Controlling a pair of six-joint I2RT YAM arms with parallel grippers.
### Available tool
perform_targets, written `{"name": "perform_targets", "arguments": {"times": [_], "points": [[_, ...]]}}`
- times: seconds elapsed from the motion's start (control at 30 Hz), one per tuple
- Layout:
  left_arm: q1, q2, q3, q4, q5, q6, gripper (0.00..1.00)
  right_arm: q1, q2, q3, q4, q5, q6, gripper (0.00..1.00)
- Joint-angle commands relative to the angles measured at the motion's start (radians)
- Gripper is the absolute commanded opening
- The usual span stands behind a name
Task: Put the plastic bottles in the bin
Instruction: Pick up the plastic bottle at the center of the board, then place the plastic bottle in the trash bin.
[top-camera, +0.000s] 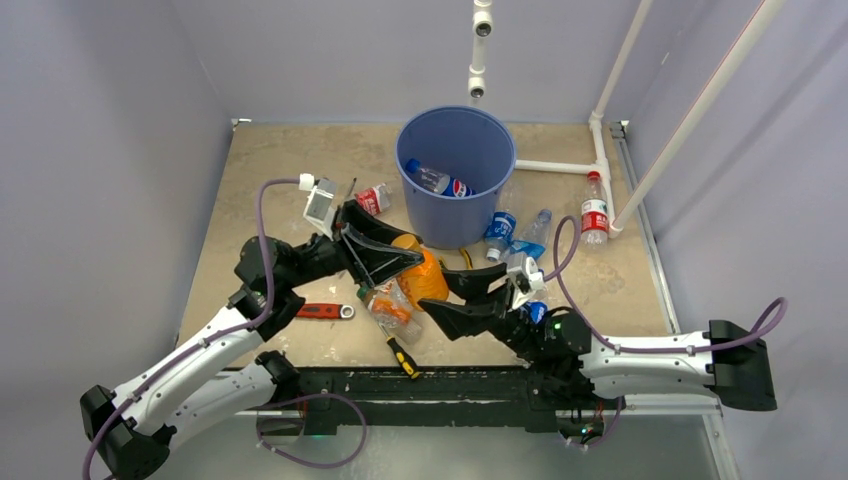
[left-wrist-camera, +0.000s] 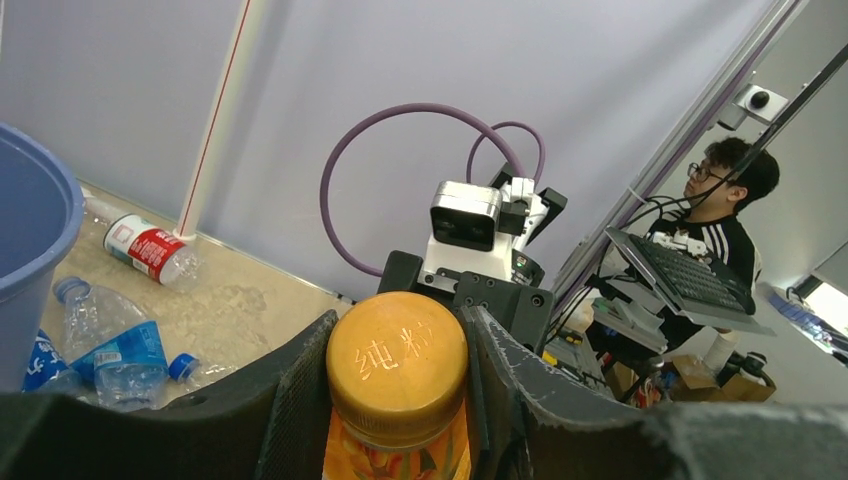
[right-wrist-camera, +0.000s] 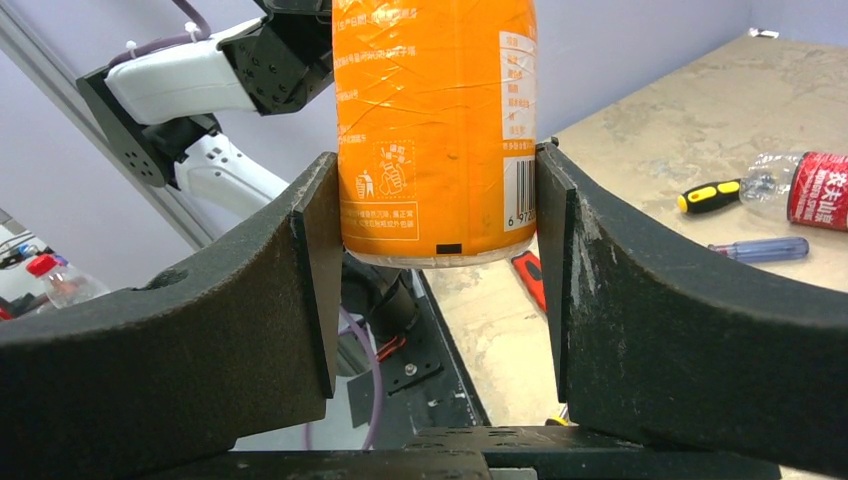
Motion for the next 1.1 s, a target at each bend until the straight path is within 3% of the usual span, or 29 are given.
{"name": "perform_targets", "arguments": {"times": [0.0, 0.13, 0.23, 0.43, 0.63, 0.87, 1.07], "points": [[-0.011, -0.015, 0.014, -0.001, -0.009, 0.027, 0.00, -0.002, -0.010, 0.043, -0.068, 0.036, 0.043, 0.54], [-0.010, -0.027, 0.025, -0.034, -0.048, 0.058, 0.00, -0.002, -0.018, 0.116, -0.236, 0.026, 0.084, 0.85], [-0.010, -0.034, 0.050, -0.077, -0.080, 0.092, 0.00, -0.002, -0.036, 0.143, -0.317, 0.001, 0.120, 0.99], [-0.011, -0.036, 0.126, -0.181, -0.150, 0.180, 0.00, -0.001, -0.130, 0.190, -0.528, 0.013, 0.176, 0.99], [-0.010, -0.029, 0.280, -0.329, -0.398, 0.370, 0.00, -0.002, -0.344, 0.181, -0.773, 0.087, 0.243, 0.99], [-0.010, 0.123, 0.398, -0.151, -0.557, 0.538, 0.00, -0.002, -0.606, 0.025, -0.853, 0.203, 0.325, 0.99], [-0.011, 0.361, 0.556, -0.099, -0.540, 0.686, 0.00, -0.002, -0.599, 0.028, -0.974, 0.294, 0.351, 0.99]]}}
